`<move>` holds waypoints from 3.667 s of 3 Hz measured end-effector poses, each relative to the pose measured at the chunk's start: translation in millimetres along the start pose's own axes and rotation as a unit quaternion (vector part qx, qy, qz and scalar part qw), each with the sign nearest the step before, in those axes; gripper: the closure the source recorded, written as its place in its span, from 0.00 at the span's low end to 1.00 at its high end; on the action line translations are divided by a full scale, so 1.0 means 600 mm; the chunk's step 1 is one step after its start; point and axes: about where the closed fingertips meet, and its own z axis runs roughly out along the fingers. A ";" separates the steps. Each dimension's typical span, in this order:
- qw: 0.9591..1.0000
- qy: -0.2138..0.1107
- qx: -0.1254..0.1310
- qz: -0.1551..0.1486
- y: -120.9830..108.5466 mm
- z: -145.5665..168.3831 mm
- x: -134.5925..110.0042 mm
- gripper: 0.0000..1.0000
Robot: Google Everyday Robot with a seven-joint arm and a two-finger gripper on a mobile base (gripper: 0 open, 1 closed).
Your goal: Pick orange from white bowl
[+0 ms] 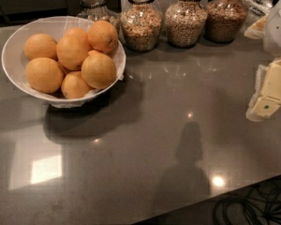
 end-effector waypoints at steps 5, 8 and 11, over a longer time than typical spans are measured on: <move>0.983 -0.172 0.049 -0.043 -0.079 0.080 -0.229 0.00; 0.970 -0.234 0.036 -0.050 -0.056 0.119 -0.296 0.00; 0.952 -0.299 0.011 -0.063 -0.027 0.171 -0.390 0.00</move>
Offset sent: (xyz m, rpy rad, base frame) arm 0.0131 0.0095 -0.0117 0.0873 -0.0031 -0.0111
